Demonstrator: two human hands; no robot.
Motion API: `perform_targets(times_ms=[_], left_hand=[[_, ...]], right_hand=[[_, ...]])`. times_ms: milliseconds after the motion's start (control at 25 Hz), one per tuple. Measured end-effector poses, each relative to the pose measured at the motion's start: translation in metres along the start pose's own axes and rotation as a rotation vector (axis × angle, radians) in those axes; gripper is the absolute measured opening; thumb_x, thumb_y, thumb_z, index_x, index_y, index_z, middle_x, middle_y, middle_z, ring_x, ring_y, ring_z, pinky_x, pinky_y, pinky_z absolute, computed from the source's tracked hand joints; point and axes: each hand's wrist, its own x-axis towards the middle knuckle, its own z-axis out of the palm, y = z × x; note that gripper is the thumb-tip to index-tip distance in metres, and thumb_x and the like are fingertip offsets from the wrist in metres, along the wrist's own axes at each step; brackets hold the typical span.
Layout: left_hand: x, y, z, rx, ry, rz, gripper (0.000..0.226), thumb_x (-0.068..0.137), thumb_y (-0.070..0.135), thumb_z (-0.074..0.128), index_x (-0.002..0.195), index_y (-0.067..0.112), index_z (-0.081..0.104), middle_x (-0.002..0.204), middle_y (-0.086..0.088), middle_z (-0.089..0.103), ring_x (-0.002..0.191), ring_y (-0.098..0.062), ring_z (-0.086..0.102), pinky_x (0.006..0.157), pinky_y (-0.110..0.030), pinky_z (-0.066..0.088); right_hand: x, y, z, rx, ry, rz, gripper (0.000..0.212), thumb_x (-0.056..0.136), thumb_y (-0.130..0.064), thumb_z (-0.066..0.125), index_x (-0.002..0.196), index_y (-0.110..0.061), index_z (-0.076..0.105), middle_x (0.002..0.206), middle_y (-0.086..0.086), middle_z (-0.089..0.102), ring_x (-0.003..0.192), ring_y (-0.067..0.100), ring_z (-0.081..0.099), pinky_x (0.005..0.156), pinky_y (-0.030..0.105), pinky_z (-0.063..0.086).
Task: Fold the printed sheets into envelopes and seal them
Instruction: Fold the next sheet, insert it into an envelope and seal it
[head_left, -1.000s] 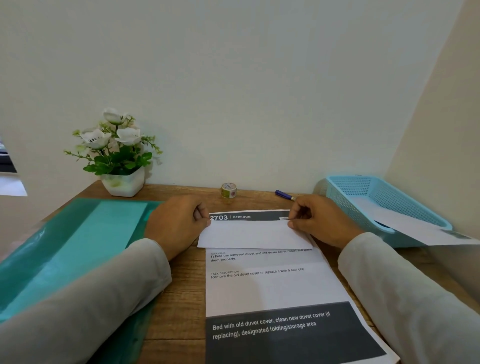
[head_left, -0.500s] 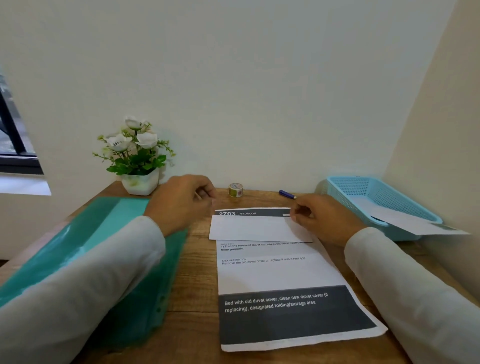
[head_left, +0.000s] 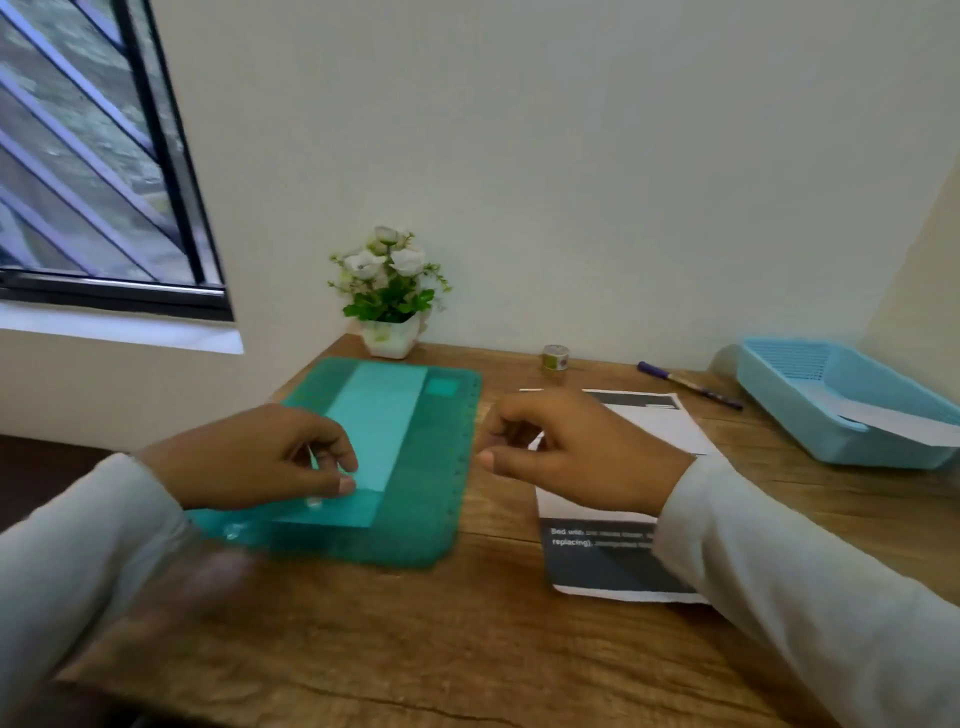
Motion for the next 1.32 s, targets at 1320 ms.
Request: perform_targets(times_ms=[1320], left_hand=[[-0.044, -0.028, 0.028, 0.197, 0.337, 0.076, 0.042, 0.089, 0.063, 0.026, 0.097, 0.039, 0.060, 0.096, 0.018, 0.067, 0.085, -0.003, 0.059, 0.075, -0.027, 0.053]], right_hand=[[0.042, -0.062, 0.085, -0.381, -0.090, -0.168, 0.018, 0.103, -0.046, 0.050, 0.120, -0.039, 0.047, 0.131, -0.012, 0.059, 0.115, 0.015, 0.058, 0.090, 0.029, 0.051]])
